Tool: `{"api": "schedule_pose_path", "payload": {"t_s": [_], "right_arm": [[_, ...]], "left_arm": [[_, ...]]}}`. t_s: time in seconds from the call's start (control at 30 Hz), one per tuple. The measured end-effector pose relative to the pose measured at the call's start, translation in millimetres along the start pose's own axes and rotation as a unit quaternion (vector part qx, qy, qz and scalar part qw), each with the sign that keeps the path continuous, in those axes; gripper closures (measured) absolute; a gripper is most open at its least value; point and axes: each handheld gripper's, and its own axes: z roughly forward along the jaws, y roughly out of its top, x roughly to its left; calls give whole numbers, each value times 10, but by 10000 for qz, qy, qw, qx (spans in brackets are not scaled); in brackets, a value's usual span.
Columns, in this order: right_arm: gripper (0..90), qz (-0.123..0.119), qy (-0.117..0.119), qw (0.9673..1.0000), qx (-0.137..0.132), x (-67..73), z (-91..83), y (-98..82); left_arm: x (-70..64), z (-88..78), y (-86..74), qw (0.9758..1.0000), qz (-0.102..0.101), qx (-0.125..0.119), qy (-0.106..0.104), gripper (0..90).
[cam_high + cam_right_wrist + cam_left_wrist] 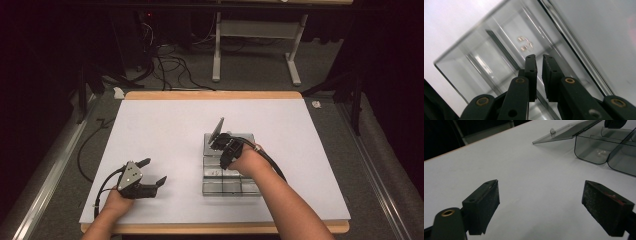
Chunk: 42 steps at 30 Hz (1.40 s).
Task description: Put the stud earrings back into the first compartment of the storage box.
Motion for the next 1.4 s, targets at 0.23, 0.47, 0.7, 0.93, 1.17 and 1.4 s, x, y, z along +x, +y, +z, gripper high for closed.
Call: {"api": "schedule_pose_path", "payload": {"t_s": [0.23, 0.47, 0.7, 0.93, 1.17, 1.4], "right_arm": [[820, 273, -80, 9996, -30, -151, -117, -237], [810, 436, -174, 9988, -111, -325, -225, -496], [802, 801, -235, 9963, -223, -532, -275, -786], [787, 1141, -268, 9928, -264, -691, -289, -1064], [735, 1472, -318, 9879, -381, -850, -182, -1384], [708, 1758, -282, 9824, -567, -961, -58, -1655]], "left_arm": [[-4, 1, 0, 10000, 15, 1, 11, 150], [-6, 1, 0, 10000, 24, 8, 29, 150], [-7, 0, 0, 10000, 28, 10, 42, 150], [-7, 1, -1, 10000, 26, 3, 57, 150], [-7, 0, -1, 10000, 30, -2, 70, 150], [-11, -2, -1, 10000, 37, 1, 84, 150]]}}
